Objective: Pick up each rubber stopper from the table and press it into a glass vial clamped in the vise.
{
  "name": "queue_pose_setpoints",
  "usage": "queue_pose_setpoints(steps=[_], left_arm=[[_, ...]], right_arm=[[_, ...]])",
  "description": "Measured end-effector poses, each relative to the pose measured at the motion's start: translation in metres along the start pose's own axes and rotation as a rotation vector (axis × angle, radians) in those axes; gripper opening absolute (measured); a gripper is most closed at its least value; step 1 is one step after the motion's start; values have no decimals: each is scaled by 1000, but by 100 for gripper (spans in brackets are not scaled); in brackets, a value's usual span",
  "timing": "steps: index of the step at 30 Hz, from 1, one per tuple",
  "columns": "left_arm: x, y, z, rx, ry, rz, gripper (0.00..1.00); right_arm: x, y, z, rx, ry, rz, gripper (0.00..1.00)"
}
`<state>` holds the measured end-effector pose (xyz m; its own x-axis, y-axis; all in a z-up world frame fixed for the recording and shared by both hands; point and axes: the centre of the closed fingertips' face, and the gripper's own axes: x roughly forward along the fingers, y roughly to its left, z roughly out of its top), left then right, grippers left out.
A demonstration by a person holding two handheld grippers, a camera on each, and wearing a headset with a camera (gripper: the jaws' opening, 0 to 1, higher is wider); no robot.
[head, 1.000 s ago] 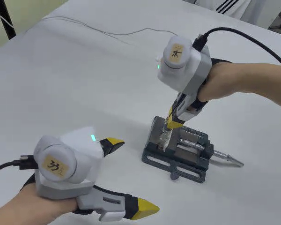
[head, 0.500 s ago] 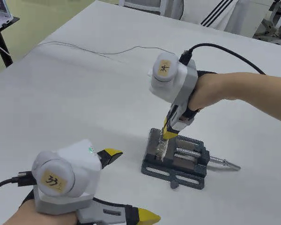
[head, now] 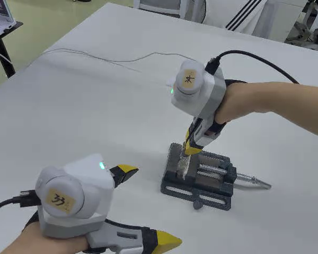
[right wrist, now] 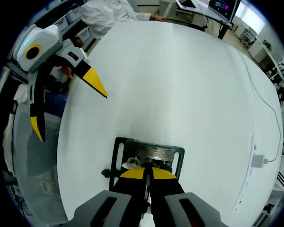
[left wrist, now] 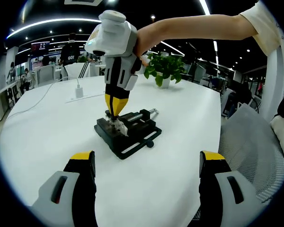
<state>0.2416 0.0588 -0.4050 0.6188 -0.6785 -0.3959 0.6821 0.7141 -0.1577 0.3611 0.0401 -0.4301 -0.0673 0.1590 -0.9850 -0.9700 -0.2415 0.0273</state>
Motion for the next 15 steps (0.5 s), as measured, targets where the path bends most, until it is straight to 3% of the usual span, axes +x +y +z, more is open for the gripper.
queue_pose_setpoints(steps=[6,11,15], left_arm=[[-3,0,-1,0,0,2,90],[-3,0,-1,-1,0,2,90],[-3,-1,-2,1,2,1,90]], right_arm=[[-2,6,1,-12,-12,-13,0],[-1,2,2,-15,-17,-17,0],[-2,3,-1,-15,-23,-26,7]])
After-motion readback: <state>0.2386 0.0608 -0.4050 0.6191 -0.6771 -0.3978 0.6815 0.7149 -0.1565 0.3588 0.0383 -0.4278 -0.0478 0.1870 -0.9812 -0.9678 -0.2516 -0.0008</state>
